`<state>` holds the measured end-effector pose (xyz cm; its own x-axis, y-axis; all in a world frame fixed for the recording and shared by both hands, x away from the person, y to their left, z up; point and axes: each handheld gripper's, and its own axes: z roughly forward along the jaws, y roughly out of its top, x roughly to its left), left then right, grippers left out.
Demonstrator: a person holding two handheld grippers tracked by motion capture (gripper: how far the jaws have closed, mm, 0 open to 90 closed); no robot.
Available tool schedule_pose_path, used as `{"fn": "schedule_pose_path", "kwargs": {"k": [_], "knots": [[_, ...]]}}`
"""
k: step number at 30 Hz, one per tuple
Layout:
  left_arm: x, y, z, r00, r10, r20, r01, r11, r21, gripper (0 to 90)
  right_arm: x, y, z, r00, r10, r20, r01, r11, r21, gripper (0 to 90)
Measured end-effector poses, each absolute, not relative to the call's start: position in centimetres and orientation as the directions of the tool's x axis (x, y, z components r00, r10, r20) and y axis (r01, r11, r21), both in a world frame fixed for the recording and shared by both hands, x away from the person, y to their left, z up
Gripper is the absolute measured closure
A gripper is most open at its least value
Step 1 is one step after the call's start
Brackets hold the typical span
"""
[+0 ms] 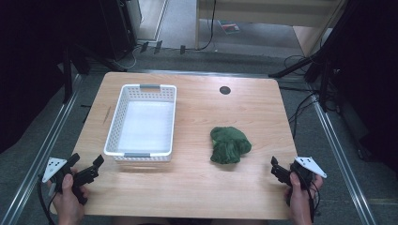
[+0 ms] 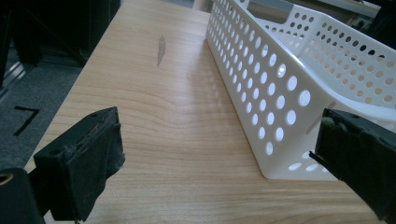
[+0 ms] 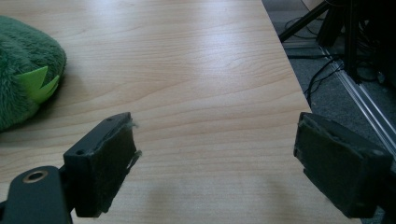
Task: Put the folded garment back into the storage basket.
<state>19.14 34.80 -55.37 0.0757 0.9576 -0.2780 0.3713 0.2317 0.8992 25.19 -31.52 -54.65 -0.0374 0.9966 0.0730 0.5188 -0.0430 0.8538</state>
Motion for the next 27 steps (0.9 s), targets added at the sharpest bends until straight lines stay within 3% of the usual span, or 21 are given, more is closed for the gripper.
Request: {"fn": "schedule_pose_path", "kwargs": {"k": [16, 27], "knots": [[18.1, 35.5, -51.9, 0.024, 0.957, -0.288, 0.366, 0.26, 0.894, 1.4, 25.3, -31.7, -54.7, -0.031, 0.995, 0.091, 0.528, -0.061, 0.847, 12.9], [17.9, 33.6, -49.0, 0.06, 0.955, -0.289, 0.388, 0.244, 0.889, 1.4, 25.3, -31.8, -54.7, -0.021, 0.995, 0.097, 0.527, -0.071, 0.847, 13.0]]}}
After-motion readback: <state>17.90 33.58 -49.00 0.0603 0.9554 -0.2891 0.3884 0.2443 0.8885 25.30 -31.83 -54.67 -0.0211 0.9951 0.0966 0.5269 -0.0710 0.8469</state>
